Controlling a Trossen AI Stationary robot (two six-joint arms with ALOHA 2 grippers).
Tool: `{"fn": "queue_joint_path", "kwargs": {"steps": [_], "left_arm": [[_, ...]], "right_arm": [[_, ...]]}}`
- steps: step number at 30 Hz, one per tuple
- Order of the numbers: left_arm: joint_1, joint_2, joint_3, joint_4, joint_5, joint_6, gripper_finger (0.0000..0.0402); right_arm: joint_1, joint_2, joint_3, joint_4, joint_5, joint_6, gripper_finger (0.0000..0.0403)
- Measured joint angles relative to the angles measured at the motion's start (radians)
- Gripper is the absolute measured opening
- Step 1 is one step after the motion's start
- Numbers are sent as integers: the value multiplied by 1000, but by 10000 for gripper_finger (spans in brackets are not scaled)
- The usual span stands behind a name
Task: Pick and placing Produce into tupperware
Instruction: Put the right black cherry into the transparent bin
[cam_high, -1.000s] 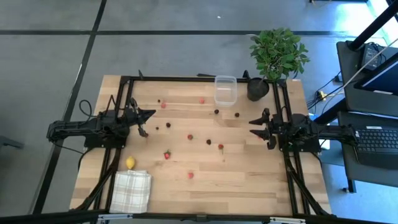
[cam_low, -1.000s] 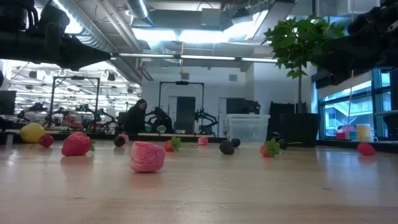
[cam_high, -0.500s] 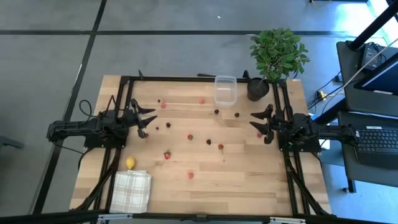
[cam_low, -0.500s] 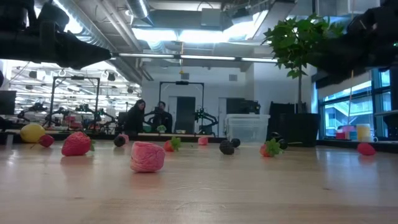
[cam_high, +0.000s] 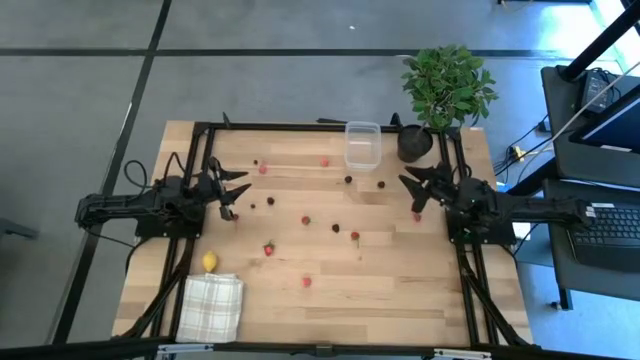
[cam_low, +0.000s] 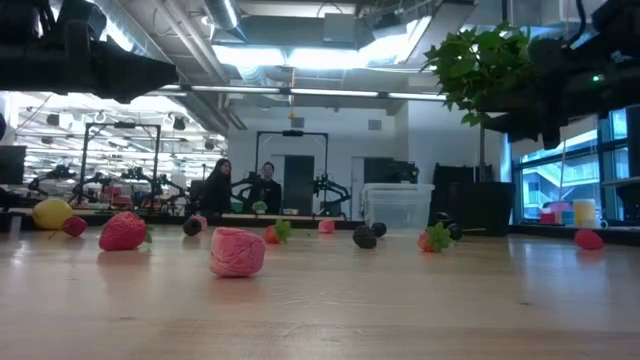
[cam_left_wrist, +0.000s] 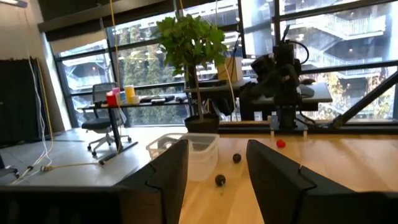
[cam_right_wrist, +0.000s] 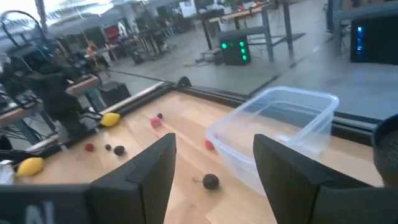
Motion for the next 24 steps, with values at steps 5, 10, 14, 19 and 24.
{"fn": "queue_joint_path", "kwargs": {"steps": [5,10,14,19,24], "left_arm": [[0,0,0,0,0,0,157],[0,0,0,0,0,-1,157],[0,1,0,-2,0,-2,157],[0,3,0,-4,0,-2,157],[0,3,0,-7,1,-3,157]], "right_arm": [[-14,112,31,-1,-1,-1,218],[-14,273,112,-3,-9,-46,218],[-22,446,219,-48,-10,-43,218],[-80,670,386,-293,-19,90,218],[-132,833,509,-437,-130,159,218]]}}
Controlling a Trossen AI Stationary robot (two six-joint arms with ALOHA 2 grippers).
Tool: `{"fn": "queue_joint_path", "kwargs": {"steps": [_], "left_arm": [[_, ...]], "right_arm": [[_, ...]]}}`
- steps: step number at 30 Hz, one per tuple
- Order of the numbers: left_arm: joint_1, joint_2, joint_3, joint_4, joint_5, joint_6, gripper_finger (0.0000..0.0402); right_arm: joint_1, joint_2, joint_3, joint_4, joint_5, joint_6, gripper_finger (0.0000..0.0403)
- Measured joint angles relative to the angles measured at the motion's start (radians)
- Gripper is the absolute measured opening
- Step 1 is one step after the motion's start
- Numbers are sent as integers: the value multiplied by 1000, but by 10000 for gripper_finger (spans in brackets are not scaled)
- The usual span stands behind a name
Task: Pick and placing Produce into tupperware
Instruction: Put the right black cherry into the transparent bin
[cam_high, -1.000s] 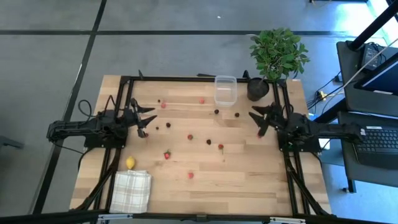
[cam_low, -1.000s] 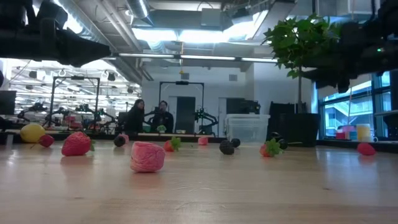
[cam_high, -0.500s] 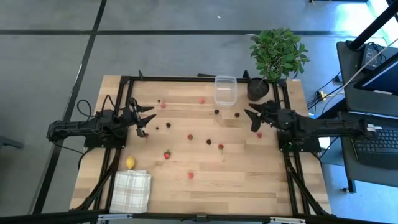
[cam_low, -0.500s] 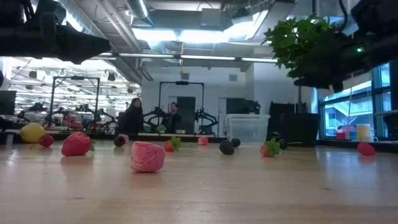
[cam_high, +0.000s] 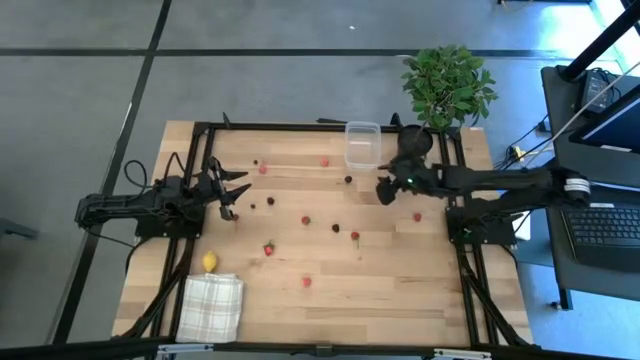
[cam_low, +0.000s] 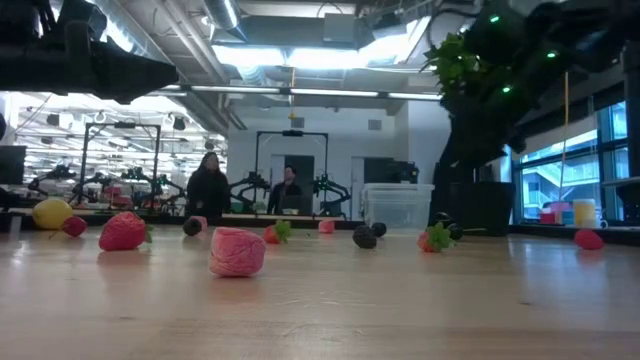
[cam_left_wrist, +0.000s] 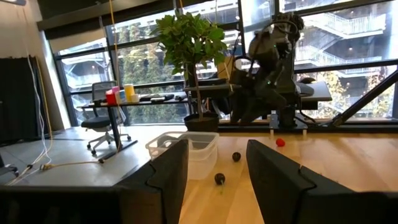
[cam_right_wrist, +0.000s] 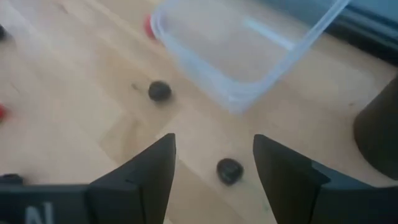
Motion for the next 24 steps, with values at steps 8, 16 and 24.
{"fn": "queue_joint_path", "kwargs": {"steps": [8,16,24], "left_arm": [[0,0,0,-3,0,0,157],[0,0,0,-3,0,-1,157],[0,0,0,-3,0,-1,157]], "right_arm": [[-68,164,97,-127,-12,-27,218],[-104,274,97,-131,-78,-89,218],[-112,373,97,-80,-90,-137,218]]}}
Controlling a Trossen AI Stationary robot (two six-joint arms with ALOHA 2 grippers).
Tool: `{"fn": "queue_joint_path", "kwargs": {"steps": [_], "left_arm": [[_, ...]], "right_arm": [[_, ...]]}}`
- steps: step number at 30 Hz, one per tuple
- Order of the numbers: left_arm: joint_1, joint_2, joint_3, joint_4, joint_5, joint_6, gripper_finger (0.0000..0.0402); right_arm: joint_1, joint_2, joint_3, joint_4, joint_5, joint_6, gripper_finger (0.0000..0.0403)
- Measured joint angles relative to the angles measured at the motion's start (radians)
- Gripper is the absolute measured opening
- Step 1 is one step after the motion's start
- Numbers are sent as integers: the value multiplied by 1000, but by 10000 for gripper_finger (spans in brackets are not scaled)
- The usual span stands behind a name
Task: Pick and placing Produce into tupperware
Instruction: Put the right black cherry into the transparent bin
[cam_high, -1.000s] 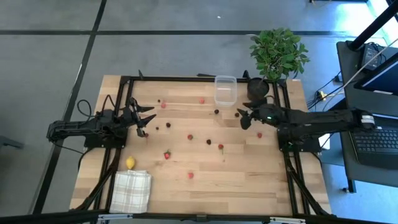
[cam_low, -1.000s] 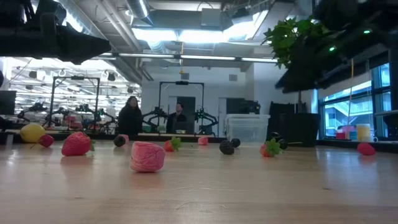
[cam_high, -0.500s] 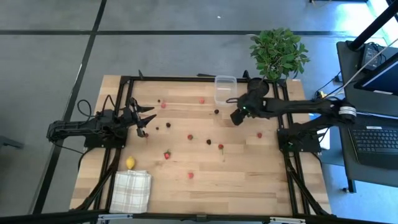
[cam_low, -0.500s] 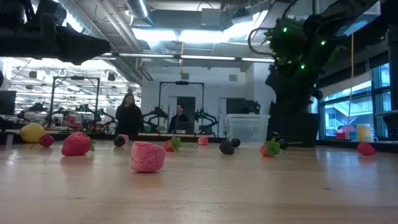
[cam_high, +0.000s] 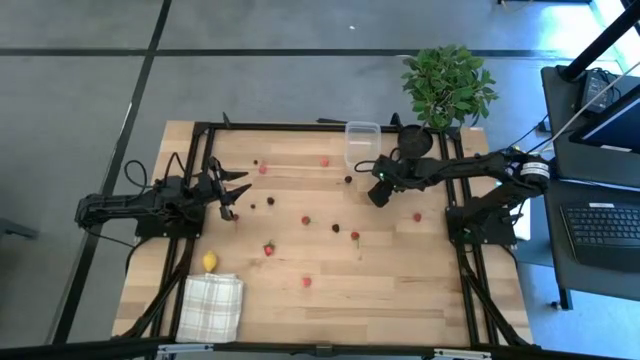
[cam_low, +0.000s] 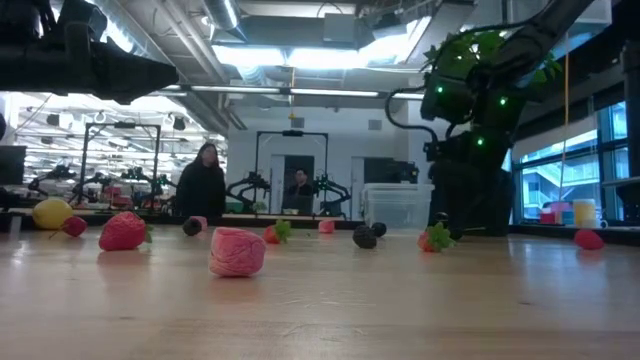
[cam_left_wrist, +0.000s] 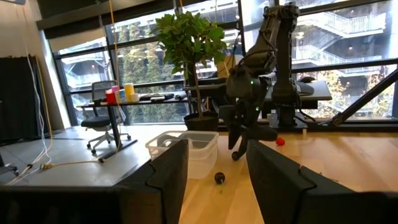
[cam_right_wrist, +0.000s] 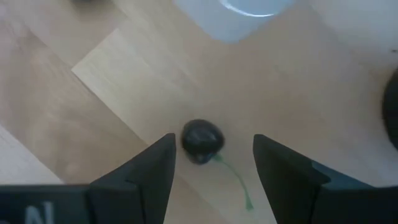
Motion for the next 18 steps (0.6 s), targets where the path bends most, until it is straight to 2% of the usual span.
{"fn": "queue_joint_path", "kwargs": {"steps": [10,14,18], "left_arm": [[0,0,0,0,0,0,157],[0,0,0,0,0,0,157],[0,0,0,0,0,0,157]], "right_arm": [[0,91,5,47,-15,-3,212],[0,87,3,51,-24,-2,182],[0,83,2,53,-35,-1,134]]}}
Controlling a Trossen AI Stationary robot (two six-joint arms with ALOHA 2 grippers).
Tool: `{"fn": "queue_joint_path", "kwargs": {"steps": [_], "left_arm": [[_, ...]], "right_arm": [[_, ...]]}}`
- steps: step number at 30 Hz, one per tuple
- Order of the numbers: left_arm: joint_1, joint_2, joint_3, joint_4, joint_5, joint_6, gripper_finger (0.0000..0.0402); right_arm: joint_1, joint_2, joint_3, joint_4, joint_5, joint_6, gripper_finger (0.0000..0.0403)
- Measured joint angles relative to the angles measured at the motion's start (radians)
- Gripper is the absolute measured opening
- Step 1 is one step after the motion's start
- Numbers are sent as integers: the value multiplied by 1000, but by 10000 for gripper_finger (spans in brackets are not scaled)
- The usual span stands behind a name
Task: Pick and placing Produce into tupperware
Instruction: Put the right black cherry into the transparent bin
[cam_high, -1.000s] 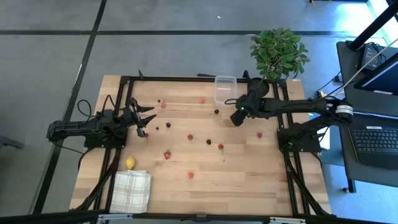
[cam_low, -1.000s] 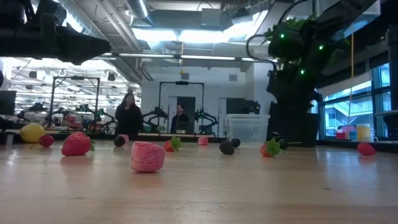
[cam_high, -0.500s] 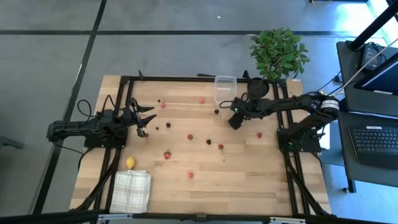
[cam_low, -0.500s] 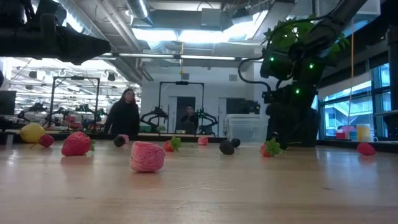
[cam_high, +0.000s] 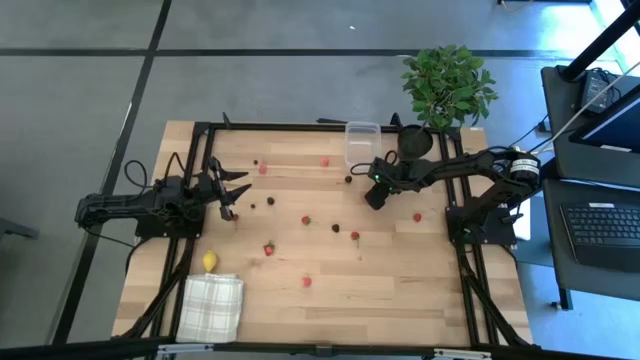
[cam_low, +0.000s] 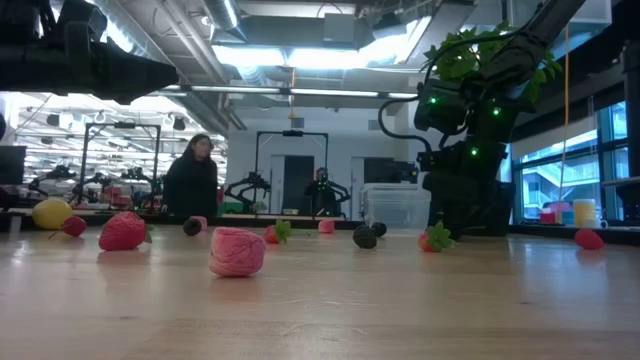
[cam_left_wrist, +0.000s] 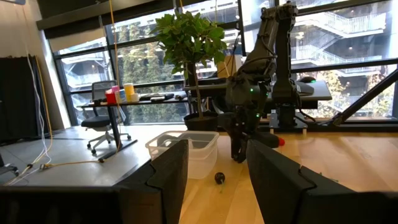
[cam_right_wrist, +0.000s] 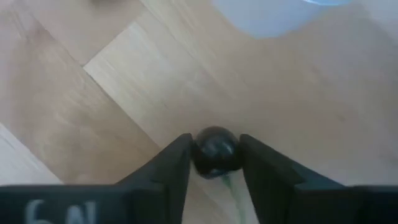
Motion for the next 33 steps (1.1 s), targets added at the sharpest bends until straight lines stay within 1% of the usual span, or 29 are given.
{"fn": "queue_joint_path", "kwargs": {"steps": [2,3,8,10,11,13,15,17,20,25,27,30,33], "left_arm": [[0,0,0,0,0,0,157],[0,0,0,0,0,0,157],[0,0,0,0,0,2,157],[0,0,0,0,0,2,157],[0,0,0,0,0,2,157],[0,0,0,0,0,3,157],[0,0,0,0,0,3,157],[0,0,0,-1,0,3,157],[0,0,0,-1,0,3,157],[0,1,0,-1,0,3,157],[0,1,0,-1,0,3,157],[0,1,0,-1,0,3,157],[0,1,0,-2,0,3,157]], "right_arm": [[0,0,0,-1,0,-1,113],[0,0,0,-2,1,-2,110],[0,-1,0,-4,2,-4,110],[3,-7,10,-10,-13,-9,110],[6,-11,19,-19,-31,-20,110],[11,-25,47,-29,-103,-47,110],[22,-48,99,-11,-166,-85,110],[23,-70,152,-7,-199,-131,111],[23,-78,244,-13,-171,-187,112],[2,-72,376,-9,-43,-282,112],[-17,-60,412,-9,-16,-304,112],[-46,-29,442,-7,-19,-313,112],[-83,16,443,-14,-22,-314,112]]}}
